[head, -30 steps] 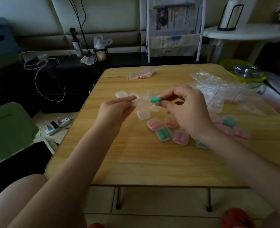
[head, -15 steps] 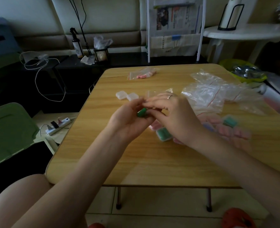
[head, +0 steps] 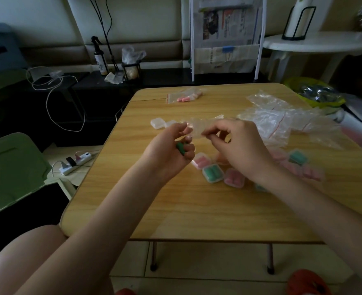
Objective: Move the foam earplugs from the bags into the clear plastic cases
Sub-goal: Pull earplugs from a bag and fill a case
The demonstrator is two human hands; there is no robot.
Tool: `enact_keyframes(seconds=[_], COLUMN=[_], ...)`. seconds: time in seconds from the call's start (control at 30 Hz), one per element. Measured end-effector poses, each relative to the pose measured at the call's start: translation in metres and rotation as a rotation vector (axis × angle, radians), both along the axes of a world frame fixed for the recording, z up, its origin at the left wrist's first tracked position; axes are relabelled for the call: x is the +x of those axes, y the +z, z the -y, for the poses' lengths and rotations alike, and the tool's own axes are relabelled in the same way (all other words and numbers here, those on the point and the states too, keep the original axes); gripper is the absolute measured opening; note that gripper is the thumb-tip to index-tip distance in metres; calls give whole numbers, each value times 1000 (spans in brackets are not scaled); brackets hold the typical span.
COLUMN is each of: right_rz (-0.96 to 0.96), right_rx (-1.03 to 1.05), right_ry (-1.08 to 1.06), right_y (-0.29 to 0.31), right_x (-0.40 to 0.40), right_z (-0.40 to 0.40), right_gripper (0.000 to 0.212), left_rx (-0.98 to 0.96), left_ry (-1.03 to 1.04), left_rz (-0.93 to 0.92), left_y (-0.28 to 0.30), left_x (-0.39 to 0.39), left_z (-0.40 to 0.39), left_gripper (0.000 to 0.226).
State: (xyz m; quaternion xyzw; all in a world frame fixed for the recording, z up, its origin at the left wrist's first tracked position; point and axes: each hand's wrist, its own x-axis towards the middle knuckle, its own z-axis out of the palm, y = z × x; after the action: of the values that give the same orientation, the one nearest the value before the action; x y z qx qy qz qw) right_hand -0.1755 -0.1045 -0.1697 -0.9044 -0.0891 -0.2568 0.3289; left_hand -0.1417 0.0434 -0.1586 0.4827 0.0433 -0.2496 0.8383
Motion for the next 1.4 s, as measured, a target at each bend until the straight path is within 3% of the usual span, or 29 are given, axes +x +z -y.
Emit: enact_keyframes(seconds=[0.07, 0.13, 0.17, 0.27, 0.4, 0.5, 0.67, 0.8, 0.9, 1.03, 1.2, 1.3, 1.4], right_rz=[39, 124, 187, 273, -65, -209, -133, -143, -278, -317, -517, -573, -553], right_rx=[-12, -43, -88, -291, -458, -526, -462, -55, 172, 279, 697, 716, 570], right_ry=[-65, -164, -212, -331, -440, -392, -364, -80, 88, 149, 209, 262, 252], right_y=[1, 5, 7, 12, 1, -4, 5, 11, 10, 4, 5, 5, 7], right_x=[3, 5, 6, 7, 10, 9, 8, 3, 2, 3, 2, -1, -2], right_z=[6, 15, 21, 39, 51, 50, 44, 23, 8, 1, 8, 12, 10], right_gripper=[17, 19, 22, 26, 21, 26, 27, 23, 39, 45, 38, 42, 45], left_rx=[400, 943, 1123, 1354, 1487, 1506, 1462, 1361, 1315, 1265, 1224, 1136, 1056], left_ry=[93, 209, 223, 73, -106, -134, -58, 113, 191, 240, 251, 272, 286], left_rz=[259, 673, 843, 1037, 1013, 1008, 1023, 1229, 1389, 1538, 1543, 1474, 1404], left_y=[-3, -8, -9, -12, -21, -25, -28, -22, -18, -20, -18, -15, -13], left_x=[2, 5, 7, 12, 13, 13, 17, 10, 1, -2, 2, 3, 2], left_z=[-2, -9, -13, -22, -21, -18, -15, -12, -8, -7, -10, -10, -9], left_gripper=[12, 16, 22, 41, 58, 58, 49, 48, 48, 44, 54, 47, 47])
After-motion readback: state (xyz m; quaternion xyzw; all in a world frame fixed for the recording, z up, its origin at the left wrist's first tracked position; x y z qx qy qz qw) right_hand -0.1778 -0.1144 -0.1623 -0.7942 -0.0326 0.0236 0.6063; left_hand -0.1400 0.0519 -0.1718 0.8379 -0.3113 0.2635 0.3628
